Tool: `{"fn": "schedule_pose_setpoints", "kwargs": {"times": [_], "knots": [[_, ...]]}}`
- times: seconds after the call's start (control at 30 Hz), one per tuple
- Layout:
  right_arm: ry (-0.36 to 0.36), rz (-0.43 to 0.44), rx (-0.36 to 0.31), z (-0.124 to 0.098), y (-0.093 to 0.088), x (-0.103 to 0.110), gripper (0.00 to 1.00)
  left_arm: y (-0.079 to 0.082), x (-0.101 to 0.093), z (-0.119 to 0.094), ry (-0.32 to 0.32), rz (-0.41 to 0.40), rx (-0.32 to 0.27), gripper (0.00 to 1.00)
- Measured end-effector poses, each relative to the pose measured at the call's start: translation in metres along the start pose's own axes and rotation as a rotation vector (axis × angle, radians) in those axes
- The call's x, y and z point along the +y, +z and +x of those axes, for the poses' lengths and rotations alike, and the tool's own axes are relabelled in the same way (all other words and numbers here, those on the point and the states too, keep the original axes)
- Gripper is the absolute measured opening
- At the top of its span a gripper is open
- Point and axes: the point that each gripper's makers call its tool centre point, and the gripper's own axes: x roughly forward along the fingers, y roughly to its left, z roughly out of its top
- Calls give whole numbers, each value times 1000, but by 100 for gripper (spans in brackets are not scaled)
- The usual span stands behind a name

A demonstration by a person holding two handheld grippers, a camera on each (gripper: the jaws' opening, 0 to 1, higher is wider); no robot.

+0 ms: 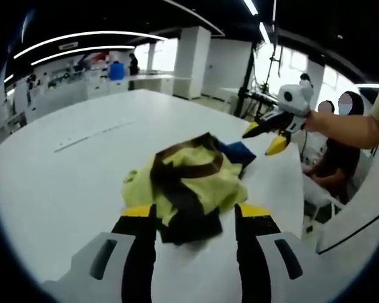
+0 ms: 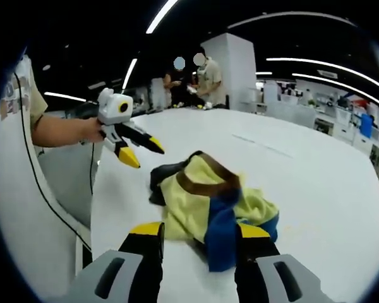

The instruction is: Fold the garment on the visible template until the final outline fits inside the template.

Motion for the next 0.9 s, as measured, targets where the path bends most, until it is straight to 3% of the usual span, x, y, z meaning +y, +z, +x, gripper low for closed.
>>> {"fn": "schedule_pose_setpoints", "kwargs": {"times": [0.27, 0.53, 0.9], "knots": [[10, -17, 25, 7, -5, 1, 38, 6, 0, 4, -13, -36, -24, 42], [9, -23, 36, 10, -8, 1, 35, -3, 3, 8, -12, -31, 12, 38], [-1, -43, 69, 16, -16, -2, 24, -5, 4, 14, -15, -44, 19, 34]]}}
